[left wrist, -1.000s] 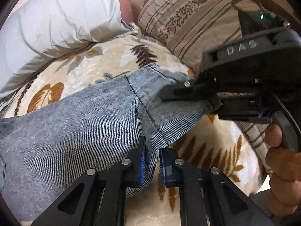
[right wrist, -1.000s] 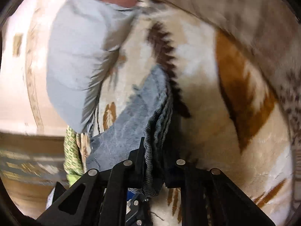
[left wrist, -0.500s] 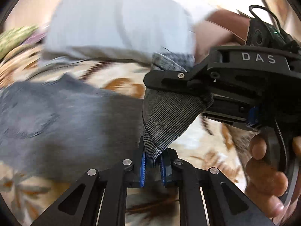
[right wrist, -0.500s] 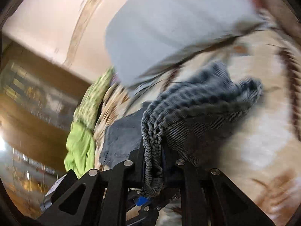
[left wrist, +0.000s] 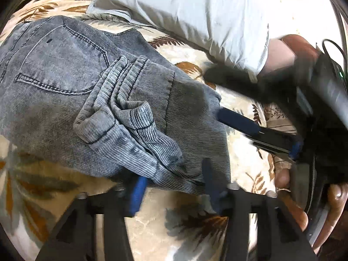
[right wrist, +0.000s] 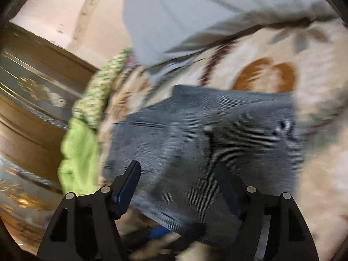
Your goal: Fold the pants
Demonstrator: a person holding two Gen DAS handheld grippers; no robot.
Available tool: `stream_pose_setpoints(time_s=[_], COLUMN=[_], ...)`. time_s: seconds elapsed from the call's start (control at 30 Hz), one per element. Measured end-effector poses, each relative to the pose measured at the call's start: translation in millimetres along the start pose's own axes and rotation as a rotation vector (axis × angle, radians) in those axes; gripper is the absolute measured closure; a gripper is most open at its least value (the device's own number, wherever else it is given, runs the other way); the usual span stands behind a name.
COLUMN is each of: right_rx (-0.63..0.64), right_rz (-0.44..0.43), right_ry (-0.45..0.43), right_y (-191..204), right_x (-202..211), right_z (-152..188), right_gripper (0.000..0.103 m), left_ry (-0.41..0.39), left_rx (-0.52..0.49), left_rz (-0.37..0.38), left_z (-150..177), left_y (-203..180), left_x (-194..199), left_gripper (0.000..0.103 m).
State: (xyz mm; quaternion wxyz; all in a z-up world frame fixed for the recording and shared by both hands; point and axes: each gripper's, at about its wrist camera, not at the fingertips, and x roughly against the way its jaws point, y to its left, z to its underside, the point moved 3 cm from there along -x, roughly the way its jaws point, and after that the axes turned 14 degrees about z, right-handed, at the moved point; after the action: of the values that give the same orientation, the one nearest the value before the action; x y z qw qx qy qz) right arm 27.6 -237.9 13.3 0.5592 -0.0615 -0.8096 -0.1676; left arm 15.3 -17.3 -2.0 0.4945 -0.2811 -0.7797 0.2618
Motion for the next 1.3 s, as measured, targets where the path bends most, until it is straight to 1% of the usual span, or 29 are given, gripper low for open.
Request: stream_pose_setpoints(time_s=[0.07,0.13,0.17,0.23,0.3,0.4,0.53,0.67,0.87,1.3], right_rx=[0.061,0.086,0.087,0.094,0.092,0.073,0.066,0.053,0.051,0.049], right_rz=[0.184,0.318,0.377,0.412,0.416,0.393,0.381,0.37,0.374,0.384], right_ry=[-0.06,-0.097,-0.107,-0.116,-0.12,-0.125,-0.129,-0.128,-0.136,-0.147], right_y=[-6.3,-11.2,-13.7,-21.1,-21.1,-21.0,-11.6,-10.4,-9.1,-7.7], right_x=[15.5,23.5,25.9,31.0,34.2,38.7,35.5,36.5,37.3,40.9], right_z=[4.0,7.9,10.1,10.1,9.7,9.7,11.4,12.5,13.8,13.4], right_gripper=[0.03,0.03,0.03,0.03,0.031,0.032,0.032,0.032,0.032,0.032], left_ry=[0.016,0.015,0.014,0.008,0.001,0.006,0.016,0.014,0.018,0.013], left_rx=[0.044,0.089,0.103,0.108,0.104,0.103,0.115,0.133,0.13,0.132], left_rz=[0.001,0.023,0.016,0.009,-0.001,-0.013,-0.015,-0.012,-0.035,-0.049], left_z=[-1.5,-6.7,-6.4,-13.0,-10.5,-12.6,-12.8,-14.9,-15.2,-15.1], left_y=[7.4,15.2,17.7,19.9,16.7,17.5,18.8,21.9,21.9,20.4], left_x=[3.4,4.8,7.2,7.7,10.7,7.4,3.2,0.3,-5.0,-3.7], left_gripper=[0.051,0.051,0.051,0.051,0.051,0.051,0.051,0.051,0.051,0.051])
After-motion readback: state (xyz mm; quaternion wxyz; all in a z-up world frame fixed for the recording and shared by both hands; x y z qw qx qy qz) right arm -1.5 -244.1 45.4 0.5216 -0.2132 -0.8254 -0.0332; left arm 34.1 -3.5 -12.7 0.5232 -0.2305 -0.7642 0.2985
